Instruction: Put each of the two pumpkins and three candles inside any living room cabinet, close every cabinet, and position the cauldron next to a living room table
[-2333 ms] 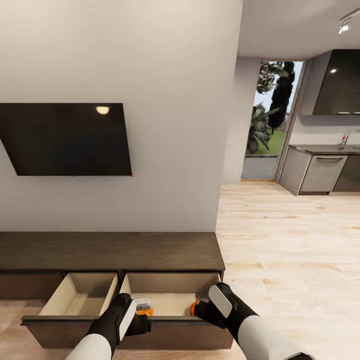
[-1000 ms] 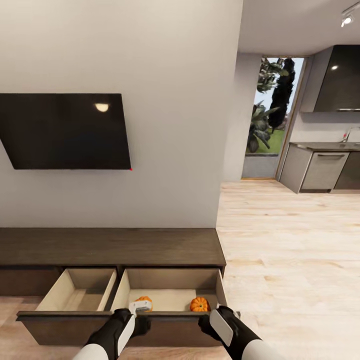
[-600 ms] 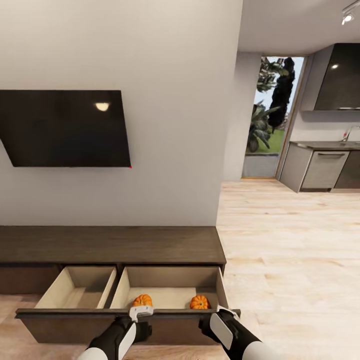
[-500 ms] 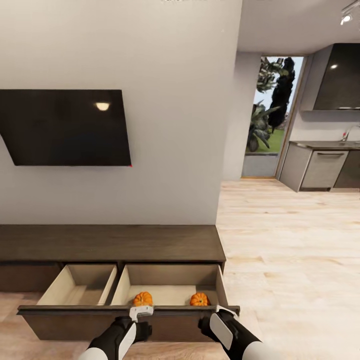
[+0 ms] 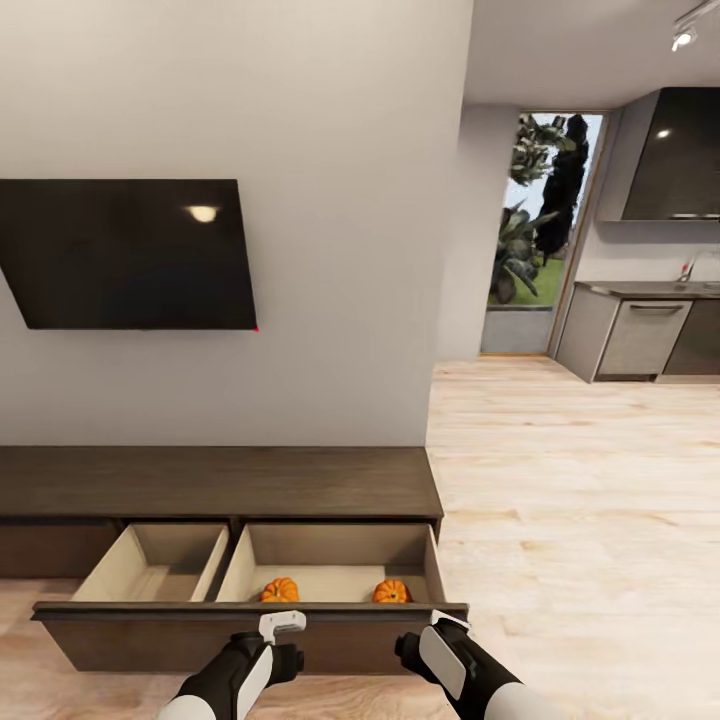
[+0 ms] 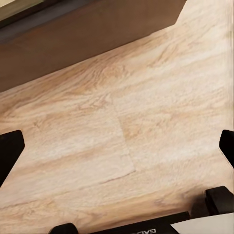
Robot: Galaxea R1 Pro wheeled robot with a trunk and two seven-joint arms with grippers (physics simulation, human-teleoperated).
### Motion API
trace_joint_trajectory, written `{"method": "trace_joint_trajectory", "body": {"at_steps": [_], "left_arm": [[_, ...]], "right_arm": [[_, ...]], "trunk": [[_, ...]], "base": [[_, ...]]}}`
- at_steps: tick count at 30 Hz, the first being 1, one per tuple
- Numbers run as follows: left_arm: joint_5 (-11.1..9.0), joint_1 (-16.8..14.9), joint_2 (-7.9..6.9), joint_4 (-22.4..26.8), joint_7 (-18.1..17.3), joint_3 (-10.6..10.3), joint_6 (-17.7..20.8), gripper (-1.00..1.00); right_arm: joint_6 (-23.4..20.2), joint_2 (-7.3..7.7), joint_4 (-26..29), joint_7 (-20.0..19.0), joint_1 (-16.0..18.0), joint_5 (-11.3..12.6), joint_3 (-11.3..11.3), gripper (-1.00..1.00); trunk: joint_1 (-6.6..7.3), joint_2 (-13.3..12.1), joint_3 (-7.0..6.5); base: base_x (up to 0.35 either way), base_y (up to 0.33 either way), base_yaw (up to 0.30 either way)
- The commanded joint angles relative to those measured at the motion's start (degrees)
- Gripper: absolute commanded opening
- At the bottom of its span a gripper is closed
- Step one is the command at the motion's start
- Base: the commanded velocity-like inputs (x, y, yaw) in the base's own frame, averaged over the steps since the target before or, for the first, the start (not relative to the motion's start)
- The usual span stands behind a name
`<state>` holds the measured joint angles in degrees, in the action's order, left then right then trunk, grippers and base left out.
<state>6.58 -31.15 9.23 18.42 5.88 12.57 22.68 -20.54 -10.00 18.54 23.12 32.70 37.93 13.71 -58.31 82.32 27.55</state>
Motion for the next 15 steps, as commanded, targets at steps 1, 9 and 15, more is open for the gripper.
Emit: {"method": "trace_joint_trajectory", "body": {"at_steps": [1,9,15], "left_arm": [[0.03,-0.02,0.0,0.01,0.0,-0.02,0.0,1.0],[0.18,0.0,0.07,0.0,0.01,-0.16,0.08,1.0],[0.19,0.01,0.04,0.03,0.01,-0.18,0.08,1.0]], "right_arm": [[-0.01,0.0,0.0,0.0,0.0,-0.01,0.0,1.0],[-0.02,0.0,0.0,0.0,0.0,0.03,0.03,1.0],[-0.02,0.0,-0.05,0.0,0.0,0.03,0.01,1.0]], "trunk": [[0.0,0.0,0.0],[0.0,0.0,0.0],[0.0,0.0,0.0]], "base": [[0.0,-0.266,0.0],[-0.138,-0.231,0.0],[-0.293,-0.112,0.0]]}}
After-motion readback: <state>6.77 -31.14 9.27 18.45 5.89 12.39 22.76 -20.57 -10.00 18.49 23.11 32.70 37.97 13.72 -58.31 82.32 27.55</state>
